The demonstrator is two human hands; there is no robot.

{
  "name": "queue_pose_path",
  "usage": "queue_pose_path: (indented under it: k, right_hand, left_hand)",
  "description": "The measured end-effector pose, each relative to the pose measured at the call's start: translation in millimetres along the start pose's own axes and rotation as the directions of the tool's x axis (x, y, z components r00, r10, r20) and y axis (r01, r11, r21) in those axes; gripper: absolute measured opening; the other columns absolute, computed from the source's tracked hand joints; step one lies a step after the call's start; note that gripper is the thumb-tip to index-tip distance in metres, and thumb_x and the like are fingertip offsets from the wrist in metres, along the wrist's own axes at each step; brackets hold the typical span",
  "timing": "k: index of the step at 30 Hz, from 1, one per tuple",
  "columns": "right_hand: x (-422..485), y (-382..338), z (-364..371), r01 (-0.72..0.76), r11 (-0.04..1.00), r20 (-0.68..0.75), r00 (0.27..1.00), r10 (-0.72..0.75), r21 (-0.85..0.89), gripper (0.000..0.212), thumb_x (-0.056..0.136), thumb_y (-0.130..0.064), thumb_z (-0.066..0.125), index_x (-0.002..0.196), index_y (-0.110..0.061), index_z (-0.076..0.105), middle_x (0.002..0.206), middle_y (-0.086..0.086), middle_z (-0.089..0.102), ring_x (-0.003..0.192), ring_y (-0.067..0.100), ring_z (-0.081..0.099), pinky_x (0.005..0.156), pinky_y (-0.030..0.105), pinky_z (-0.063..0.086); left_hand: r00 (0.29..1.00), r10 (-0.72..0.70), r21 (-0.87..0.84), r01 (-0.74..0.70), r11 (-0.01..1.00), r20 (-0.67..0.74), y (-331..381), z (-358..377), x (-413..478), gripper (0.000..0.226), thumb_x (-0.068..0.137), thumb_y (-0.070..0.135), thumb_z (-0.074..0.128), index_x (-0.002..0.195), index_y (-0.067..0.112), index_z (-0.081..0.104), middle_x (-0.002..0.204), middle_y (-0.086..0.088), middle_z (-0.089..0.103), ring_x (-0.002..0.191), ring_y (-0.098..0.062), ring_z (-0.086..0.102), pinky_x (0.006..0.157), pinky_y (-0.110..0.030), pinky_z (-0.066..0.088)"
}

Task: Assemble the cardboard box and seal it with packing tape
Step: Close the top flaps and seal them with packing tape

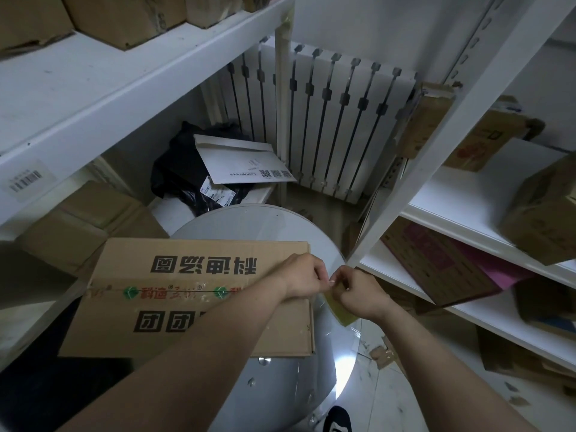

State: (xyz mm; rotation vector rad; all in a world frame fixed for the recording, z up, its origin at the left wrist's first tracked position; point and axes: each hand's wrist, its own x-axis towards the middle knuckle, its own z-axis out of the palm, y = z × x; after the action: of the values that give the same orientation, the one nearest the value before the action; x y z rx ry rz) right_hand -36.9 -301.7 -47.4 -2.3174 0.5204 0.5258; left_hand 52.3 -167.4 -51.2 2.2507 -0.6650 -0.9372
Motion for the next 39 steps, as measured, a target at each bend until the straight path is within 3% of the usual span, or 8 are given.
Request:
queue_pose_path:
  k: [4,8,14,17,21,24,27,39]
  right_hand:
    - [-1,-1,0,0.032,0.999,-0.045,0.998,-0.031,0.021,0.006,0.09,-0.033,0.058,0.088,-0.028,0.059,0.091,-0.006,0.062,0.09,0.019,0.058,0.072,0.027,0.042]
    - [-1,-5,3,0.071,0.997,-0.057,0.996,-0.07,0.011,0.006,0.091,-0.027,0.058,0.089,-0.021,0.061,0.086,-0.006,0.061,0.087,0.018,0.057,0.071,0.026,0.041]
    - [2,-9,3,0.105,0.994,-0.044,0.993,-0.105,-0.004,0.012,0.09,-0.021,0.057,0.08,-0.027,0.058,0.083,-0.008,0.062,0.084,0.016,0.057,0.069,0.023,0.04]
    - [3,-8,3,0.095,0.995,-0.037,0.995,-0.094,0.027,0.022,0.089,-0.019,0.057,0.073,-0.033,0.056,0.079,-0.011,0.061,0.082,0.015,0.058,0.064,0.019,0.041]
    - [0,-3,4,-0.002,0.96,-0.034,0.999,0.012,0.279,0.02,0.091,-0.021,0.06,0.071,-0.027,0.061,0.077,-0.006,0.062,0.075,0.015,0.055,0.069,0.027,0.045]
    - [-4,-4,1,-0.074,0.859,0.007,0.997,0.082,0.507,0.018,0.091,-0.019,0.063,0.073,-0.02,0.063,0.072,-0.001,0.058,0.063,0.012,0.049,0.057,0.021,0.04]
    - [-3,-5,-3,-0.146,0.797,0.059,0.989,0.138,0.586,0.018,0.09,-0.015,0.064,0.073,-0.019,0.063,0.065,-0.002,0.056,0.053,0.009,0.045,0.043,0.015,0.034]
    - [6,-2,8,-0.361,0.544,0.215,0.924,0.315,0.758,0.014,0.083,0.002,0.066,0.073,-0.008,0.069,0.077,0.013,0.067,0.074,0.025,0.06,0.078,0.036,0.048]
  left_hand:
    - [0.999,-0.008,-0.052,0.01,0.999,0.034,-3,-9,2,0.007,0.077,0.03,0.074,0.079,0.023,0.073,0.071,0.012,0.064,0.073,-0.008,0.059,0.078,-0.028,0.053]
    - [0.998,-0.013,-0.06,0.017,0.998,0.061,-3,-11,3,0.004,0.078,0.02,0.07,0.08,0.022,0.072,0.078,0.008,0.068,0.08,-0.01,0.062,0.074,-0.023,0.051]
    - [0.986,-0.086,-0.017,0.089,0.996,0.144,-5,-9,6,0.014,0.084,0.038,0.065,0.083,0.024,0.067,0.092,0.002,0.07,0.092,-0.017,0.064,0.086,-0.034,0.053]
    - [0.983,-0.082,-0.011,0.085,0.996,0.161,-6,-6,6,0.018,0.087,0.038,0.06,0.086,0.022,0.067,0.092,0.0,0.07,0.092,-0.019,0.065,0.083,-0.036,0.053]
    - [0.991,-0.061,-0.06,0.068,0.996,0.122,-6,-1,7,0.014,0.088,0.035,0.06,0.077,0.026,0.06,0.079,0.007,0.06,0.078,-0.013,0.055,0.072,-0.03,0.046]
    - [0.991,-0.044,-0.083,0.055,0.995,0.128,-4,0,9,0.018,0.091,0.031,0.055,0.073,0.027,0.056,0.078,0.007,0.056,0.079,-0.015,0.053,0.072,-0.029,0.042]
    - [0.99,-0.027,-0.104,0.042,0.994,0.141,-1,2,7,0.019,0.093,0.027,0.052,0.074,0.023,0.052,0.079,0.005,0.053,0.077,-0.014,0.048,0.071,-0.029,0.039]
    - [0.985,-0.054,-0.181,0.084,0.98,0.165,-8,11,2,0.023,0.095,0.025,0.044,0.073,0.022,0.049,0.076,0.003,0.047,0.073,-0.013,0.043,0.069,-0.032,0.033]
